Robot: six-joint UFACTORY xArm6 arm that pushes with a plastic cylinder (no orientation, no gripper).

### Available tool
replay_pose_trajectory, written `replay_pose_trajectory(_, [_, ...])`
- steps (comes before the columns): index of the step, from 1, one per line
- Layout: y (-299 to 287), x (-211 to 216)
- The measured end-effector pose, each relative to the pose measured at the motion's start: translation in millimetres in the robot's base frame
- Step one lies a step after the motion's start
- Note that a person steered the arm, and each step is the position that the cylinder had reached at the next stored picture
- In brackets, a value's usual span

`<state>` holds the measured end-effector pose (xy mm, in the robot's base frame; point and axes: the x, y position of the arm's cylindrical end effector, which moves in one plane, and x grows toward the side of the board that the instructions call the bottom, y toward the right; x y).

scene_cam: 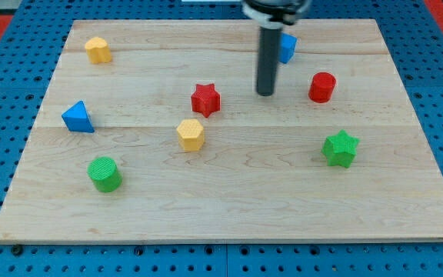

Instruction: Move the yellow hexagon left to the red star

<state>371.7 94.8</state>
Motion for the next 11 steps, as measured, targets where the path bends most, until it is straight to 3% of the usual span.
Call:
replay_pose_trajectory(1, [49,-16])
replay_pose_trajectory(2, [9,-13])
replay_pose_trajectory(3, [-31,35])
replay_pose_trajectory(4, [-21,100])
replay_pose_trajectory(7, [-41,122])
replay_pose_trajectory(8, [-134,130])
replay_pose_trajectory(11, [-136,56])
